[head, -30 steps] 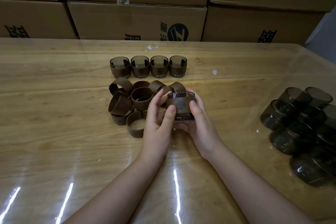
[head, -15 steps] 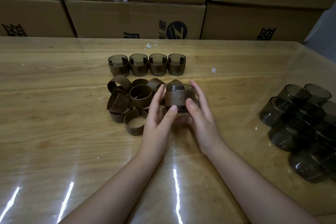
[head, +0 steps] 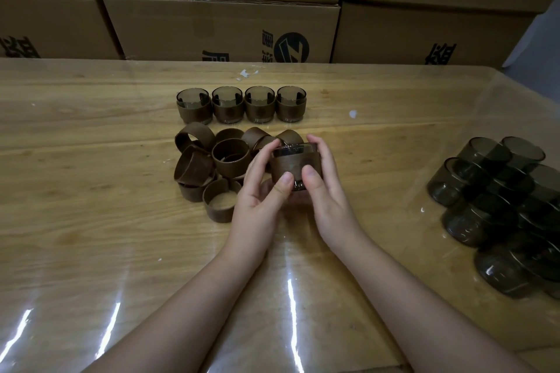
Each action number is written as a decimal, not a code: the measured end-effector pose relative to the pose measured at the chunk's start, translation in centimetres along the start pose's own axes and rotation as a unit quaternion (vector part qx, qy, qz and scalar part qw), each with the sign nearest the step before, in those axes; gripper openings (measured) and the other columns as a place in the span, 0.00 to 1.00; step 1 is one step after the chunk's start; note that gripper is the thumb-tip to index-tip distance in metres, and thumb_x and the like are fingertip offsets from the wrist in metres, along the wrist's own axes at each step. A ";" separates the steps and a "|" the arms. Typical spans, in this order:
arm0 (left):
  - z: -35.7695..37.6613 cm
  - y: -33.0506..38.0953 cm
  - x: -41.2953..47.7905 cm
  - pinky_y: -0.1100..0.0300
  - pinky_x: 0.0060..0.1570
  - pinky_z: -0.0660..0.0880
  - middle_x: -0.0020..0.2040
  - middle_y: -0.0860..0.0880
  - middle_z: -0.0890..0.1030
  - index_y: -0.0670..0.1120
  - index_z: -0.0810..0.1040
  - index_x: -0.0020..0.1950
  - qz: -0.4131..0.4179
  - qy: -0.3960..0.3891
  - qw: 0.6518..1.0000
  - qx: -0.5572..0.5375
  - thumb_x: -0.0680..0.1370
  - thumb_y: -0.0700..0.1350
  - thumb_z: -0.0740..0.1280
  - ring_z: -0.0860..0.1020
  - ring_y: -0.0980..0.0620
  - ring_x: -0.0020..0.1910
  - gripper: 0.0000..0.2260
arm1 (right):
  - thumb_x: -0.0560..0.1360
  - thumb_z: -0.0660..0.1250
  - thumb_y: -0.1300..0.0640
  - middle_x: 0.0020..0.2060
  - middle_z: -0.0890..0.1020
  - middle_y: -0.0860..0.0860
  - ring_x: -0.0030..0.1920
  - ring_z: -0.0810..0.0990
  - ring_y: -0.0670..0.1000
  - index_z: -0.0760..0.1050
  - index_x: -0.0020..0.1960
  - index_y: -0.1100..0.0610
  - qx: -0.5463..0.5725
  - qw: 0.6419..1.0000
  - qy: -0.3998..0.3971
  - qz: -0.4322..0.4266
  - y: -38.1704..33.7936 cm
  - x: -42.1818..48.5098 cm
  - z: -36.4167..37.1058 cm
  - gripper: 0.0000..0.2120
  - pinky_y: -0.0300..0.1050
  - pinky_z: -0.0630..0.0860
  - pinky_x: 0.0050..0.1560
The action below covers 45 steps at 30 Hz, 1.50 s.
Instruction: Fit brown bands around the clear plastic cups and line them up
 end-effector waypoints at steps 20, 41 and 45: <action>-0.7 -1.5 0.8 0.58 0.56 0.77 0.63 0.47 0.79 0.48 0.69 0.70 -0.031 0.041 0.998 -0.041 0.74 0.50 0.65 0.78 0.50 0.62 0.24 | 0.72 0.68 0.57 0.58 0.80 0.41 0.59 0.78 0.38 0.62 0.72 0.47 0.038 0.999 0.019 0.035 1.5 0.6 -0.6 0.31 0.33 0.74 0.56; -0.7 -1.4 0.7 0.45 0.67 0.70 0.68 0.45 0.75 0.47 0.63 0.75 -0.041 0.047 0.998 -0.023 0.74 0.47 0.65 0.75 0.50 0.66 0.29 | 0.75 0.68 0.56 0.54 0.80 0.31 0.58 0.78 0.36 0.66 0.64 0.40 0.003 0.999 0.018 0.031 1.7 0.7 -0.4 0.22 0.30 0.73 0.55; -0.5 -1.1 0.6 0.44 0.67 0.70 0.68 0.45 0.75 0.47 0.62 0.75 -0.036 0.047 0.998 -0.018 0.74 0.47 0.64 0.74 0.49 0.66 0.29 | 0.76 0.68 0.60 0.52 0.81 0.31 0.57 0.78 0.34 0.66 0.64 0.43 0.021 0.999 0.014 0.033 1.6 0.9 -0.4 0.22 0.28 0.72 0.53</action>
Point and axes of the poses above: each hand's wrist, its own x-axis towards the middle knuckle, its own z-axis out of the palm, y = z × x, the point moved 4 cm from there along x, towards the middle knuckle
